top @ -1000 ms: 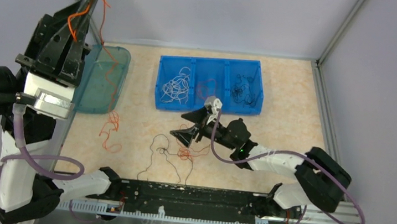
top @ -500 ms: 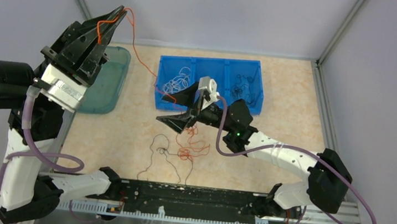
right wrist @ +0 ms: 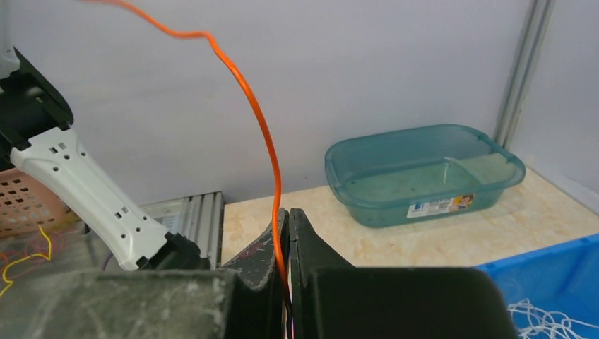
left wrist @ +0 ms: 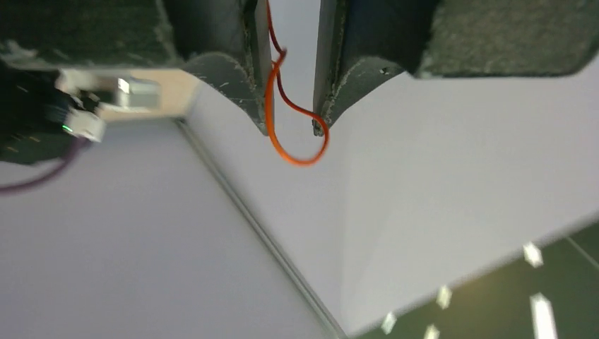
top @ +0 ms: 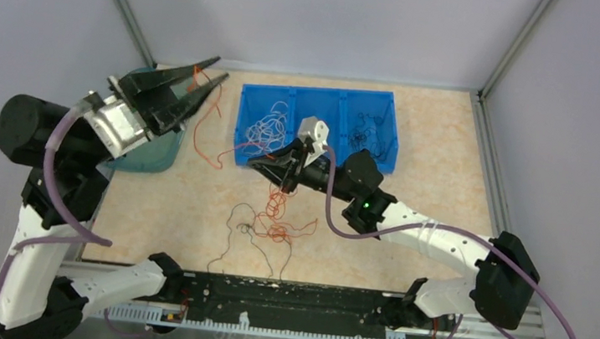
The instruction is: Untangle the cables
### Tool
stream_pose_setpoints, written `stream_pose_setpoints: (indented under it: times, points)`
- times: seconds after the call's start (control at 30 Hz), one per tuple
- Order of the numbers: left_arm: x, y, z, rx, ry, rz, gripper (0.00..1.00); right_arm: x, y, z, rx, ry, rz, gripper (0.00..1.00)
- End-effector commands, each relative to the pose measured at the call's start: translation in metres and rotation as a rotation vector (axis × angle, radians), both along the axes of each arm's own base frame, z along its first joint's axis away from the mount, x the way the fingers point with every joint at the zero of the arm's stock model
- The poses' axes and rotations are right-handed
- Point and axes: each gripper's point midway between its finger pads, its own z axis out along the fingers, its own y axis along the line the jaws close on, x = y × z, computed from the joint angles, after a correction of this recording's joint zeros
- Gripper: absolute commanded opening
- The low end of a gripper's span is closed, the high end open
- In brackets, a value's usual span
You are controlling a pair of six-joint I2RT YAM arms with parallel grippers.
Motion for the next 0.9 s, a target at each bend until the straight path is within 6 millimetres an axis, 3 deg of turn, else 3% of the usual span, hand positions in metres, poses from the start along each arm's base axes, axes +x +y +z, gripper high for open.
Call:
stream_pose_setpoints:
  times: [0.0,0.23,0.37,0.47,0.63,0.87]
  points:
    - [0.015,-0.026,-0.096,0.087,0.461,-0.119,0.38,0.003,-0.016,0.040,0.052,-0.100,-0.069,0.00]
    - [0.001,-0.051,-0.177,0.288,0.688,-0.269,0.53,0.001,-0.025,0.039,0.010,-0.138,-0.096,0.00]
    - [-0.003,-0.054,-0.218,0.386,0.776,-0.297,0.58,0.000,-0.026,0.040,-0.001,-0.142,-0.092,0.00]
    - [0.001,-0.051,-0.232,0.419,0.770,-0.262,0.63,0.000,-0.027,0.040,-0.004,-0.146,-0.095,0.00]
    - [-0.005,-0.047,-0.252,0.497,0.813,-0.265,0.88,0.003,-0.030,0.047,-0.009,-0.167,-0.121,0.00]
    - [-0.004,-0.041,-0.268,0.503,0.790,-0.227,0.87,-0.001,-0.040,0.064,-0.004,-0.207,-0.138,0.00]
